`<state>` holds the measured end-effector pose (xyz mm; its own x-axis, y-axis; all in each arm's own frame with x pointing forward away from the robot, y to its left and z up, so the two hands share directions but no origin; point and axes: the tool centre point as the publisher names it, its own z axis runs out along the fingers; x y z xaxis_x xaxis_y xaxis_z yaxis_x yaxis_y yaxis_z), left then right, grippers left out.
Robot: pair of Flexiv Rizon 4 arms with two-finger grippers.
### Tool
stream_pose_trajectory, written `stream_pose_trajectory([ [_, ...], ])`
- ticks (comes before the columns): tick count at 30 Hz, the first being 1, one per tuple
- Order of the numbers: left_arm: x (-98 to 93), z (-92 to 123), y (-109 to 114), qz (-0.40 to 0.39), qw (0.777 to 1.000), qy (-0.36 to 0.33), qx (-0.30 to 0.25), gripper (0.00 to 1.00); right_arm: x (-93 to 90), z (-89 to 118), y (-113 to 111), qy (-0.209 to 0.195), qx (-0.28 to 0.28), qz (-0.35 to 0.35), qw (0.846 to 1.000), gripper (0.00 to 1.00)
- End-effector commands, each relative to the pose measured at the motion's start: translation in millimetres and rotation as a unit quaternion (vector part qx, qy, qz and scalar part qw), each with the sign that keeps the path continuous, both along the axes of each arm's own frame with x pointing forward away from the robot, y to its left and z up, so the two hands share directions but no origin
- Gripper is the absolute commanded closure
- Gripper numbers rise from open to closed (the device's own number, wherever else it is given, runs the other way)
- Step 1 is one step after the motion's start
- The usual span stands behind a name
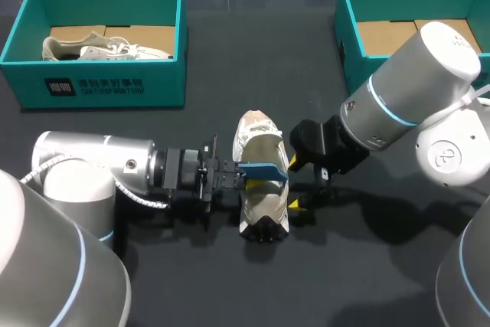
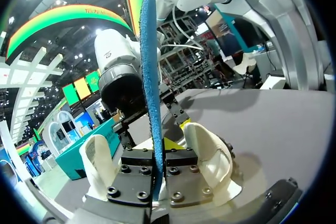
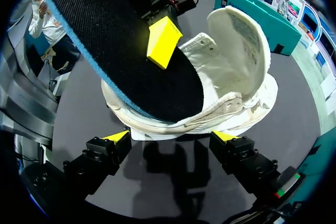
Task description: Take the shoe out of the shoebox, open the shoe tongue, remove and reinsert the insole, then place the shoe into the shoebox
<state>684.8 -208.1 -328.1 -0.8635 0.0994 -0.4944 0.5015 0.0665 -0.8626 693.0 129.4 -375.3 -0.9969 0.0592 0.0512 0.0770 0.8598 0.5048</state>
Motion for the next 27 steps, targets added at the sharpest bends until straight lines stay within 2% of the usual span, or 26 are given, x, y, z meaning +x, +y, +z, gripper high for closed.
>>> stream_pose_trajectory([
  [1,0.9,-8,-2,0.003,1.0,-0.003,0.004,1.0,-0.5,0,1,0.0,-0.002,-0.001,1.0,0.0],
  [15,15.5,-25,0,0.036,0.999,-0.002,0.025,1.0,-0.5,0,1,0.0,-0.002,-0.001,1.0,0.0],
  [20,14.5,-24,1,0.037,0.999,0.011,0.019,1.0,-0.5,0,1,0.0,-0.002,-0.001,1.0,0.0],
  [21,13.7,-22,1,0.038,0.999,0.011,0.019,0.92,-0.5,0,1,0.0,-0.002,-0.001,1.0,0.0],
  [22,12.6,-21,1,0.037,0.999,0.012,0.017,0.8,-0.5,0,1,0.0,-0.002,-0.001,1.0,0.0],
  [27,9.0,-12,1,0.037,0.999,0.007,0.008,0.65,-0.5,0,1,0.0,-0.002,-0.001,1.0,0.0],
])
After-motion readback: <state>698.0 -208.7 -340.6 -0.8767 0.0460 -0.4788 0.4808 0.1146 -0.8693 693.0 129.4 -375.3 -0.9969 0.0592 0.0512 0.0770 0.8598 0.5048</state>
